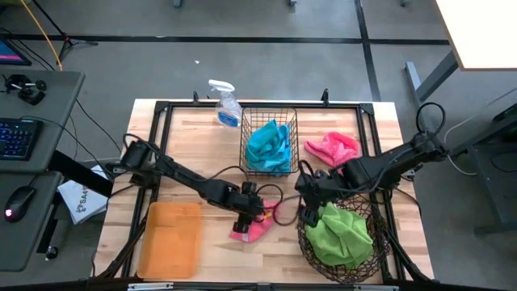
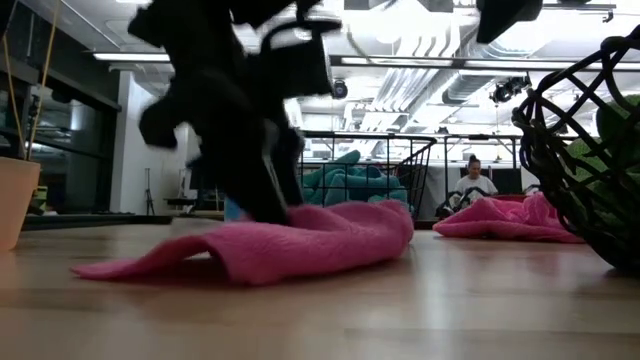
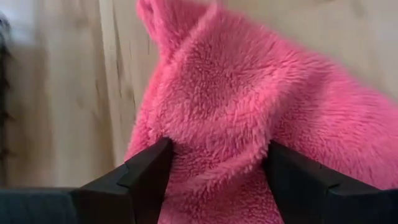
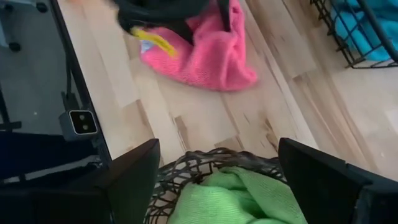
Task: Sort microfiber towel by color & place in baskets
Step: Put the bottom pink towel into the orange bin, then put the pink towel into the orange bin
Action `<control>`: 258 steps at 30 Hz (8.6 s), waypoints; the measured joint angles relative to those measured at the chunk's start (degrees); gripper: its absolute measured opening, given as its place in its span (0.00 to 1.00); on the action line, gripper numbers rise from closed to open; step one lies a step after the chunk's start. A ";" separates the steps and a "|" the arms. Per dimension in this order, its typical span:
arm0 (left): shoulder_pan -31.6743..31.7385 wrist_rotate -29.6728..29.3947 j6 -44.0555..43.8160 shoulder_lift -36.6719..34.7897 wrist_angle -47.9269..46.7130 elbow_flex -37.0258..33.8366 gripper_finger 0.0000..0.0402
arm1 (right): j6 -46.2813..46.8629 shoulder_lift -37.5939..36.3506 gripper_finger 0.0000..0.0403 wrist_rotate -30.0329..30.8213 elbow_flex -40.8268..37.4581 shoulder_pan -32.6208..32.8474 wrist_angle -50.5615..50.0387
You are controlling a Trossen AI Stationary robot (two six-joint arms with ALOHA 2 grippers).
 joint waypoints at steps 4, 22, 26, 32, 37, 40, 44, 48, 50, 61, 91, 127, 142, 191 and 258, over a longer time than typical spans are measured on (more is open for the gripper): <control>0.11 2.31 -8.75 2.87 -0.31 0.29 0.57 | 2.05 0.00 0.80 4.62 0.00 4.07 1.01; -15.43 -12.73 -38.39 -31.86 -12.77 -0.05 0.01 | 13.95 0.02 0.80 28.58 0.00 20.53 2.85; -22.76 -15.54 -50.58 -37.67 -25.86 0.07 0.00 | 14.45 0.02 0.80 32.88 0.00 21.73 2.96; -35.27 -2.89 -69.25 -36.93 -45.02 -0.12 0.00 | 14.83 0.02 0.80 35.98 0.00 22.17 2.94; -43.10 1.63 -77.62 -35.14 -53.01 -0.88 0.00 | 13.89 0.02 0.80 36.85 0.00 22.17 2.95; -44.72 3.41 -80.03 -33.45 -53.65 -2.95 0.00 | 13.21 0.02 0.80 37.12 0.00 21.97 2.93; -44.50 5.21 -80.34 -31.30 -50.63 -6.41 0.01 | 13.73 0.02 0.80 38.18 0.00 21.44 3.04; -43.25 8.89 -79.13 -29.23 -49.41 -8.84 0.05 | 13.86 0.02 0.80 38.02 0.00 20.61 3.76; -42.21 11.20 -76.88 -28.29 -49.54 -9.14 0.08 | 13.82 0.02 0.80 37.88 0.00 20.18 4.24; -33.37 21.82 -64.88 -29.07 -47.48 -9.09 0.45 | 21.80 0.04 0.80 30.48 0.00 15.01 2.28; -22.08 -19.45 -55.30 -47.07 -45.50 -0.42 0.62 | 21.10 -22.22 0.75 7.78 -43.18 -48.45 11.14; -14.15 -44.12 -26.73 -46.03 0.02 -0.44 0.62 | -13.39 -33.14 0.01 31.23 -25.62 -10.63 42.46; -11.56 -25.29 -19.29 -33.85 31.43 -0.44 0.62 | -30.79 -6.71 0.01 32.72 -12.49 7.58 64.97; -30.09 -8.17 -68.55 -42.52 -37.32 -0.58 0.00 | -16.41 1.81 0.74 44.47 3.82 15.50 28.12; -22.76 36.01 -54.06 -38.90 -39.08 -11.80 0.53 | -7.28 1.77 0.74 42.85 0.94 13.74 18.48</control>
